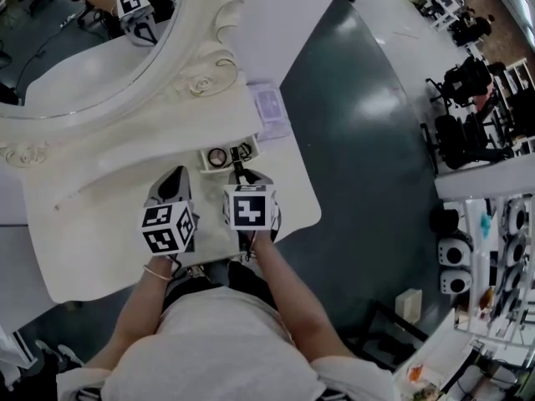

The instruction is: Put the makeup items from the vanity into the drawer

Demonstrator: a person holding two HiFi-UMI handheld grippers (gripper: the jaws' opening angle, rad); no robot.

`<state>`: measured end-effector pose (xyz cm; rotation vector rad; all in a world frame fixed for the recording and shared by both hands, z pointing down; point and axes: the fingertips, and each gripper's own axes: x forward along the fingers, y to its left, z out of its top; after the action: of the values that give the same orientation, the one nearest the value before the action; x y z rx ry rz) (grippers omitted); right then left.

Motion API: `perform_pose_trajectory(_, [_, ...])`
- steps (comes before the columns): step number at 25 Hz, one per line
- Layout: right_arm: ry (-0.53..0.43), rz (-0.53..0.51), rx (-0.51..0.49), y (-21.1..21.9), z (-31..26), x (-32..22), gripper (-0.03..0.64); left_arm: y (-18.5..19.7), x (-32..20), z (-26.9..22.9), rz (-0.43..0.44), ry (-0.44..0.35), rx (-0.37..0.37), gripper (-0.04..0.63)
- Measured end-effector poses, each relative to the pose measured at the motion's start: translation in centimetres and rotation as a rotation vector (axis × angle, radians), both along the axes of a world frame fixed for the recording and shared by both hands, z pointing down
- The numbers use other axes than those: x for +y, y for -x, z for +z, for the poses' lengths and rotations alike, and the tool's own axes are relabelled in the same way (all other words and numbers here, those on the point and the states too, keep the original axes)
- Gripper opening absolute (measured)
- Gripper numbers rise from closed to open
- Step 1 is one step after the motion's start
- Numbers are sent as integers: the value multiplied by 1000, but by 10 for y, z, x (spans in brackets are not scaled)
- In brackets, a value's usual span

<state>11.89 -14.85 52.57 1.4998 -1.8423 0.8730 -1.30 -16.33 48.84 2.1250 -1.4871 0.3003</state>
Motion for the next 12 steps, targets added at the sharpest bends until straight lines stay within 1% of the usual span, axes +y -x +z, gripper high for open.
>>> perform_pose_trajectory(8, [-35, -6, -3, 5, -9, -15, 97, 1, -6, 1, -9, 5, 12, 3])
perform_pose_trajectory(12, [-43, -12, -3, 7, -9, -13, 97, 4, -5, 0, -13, 6, 10, 3])
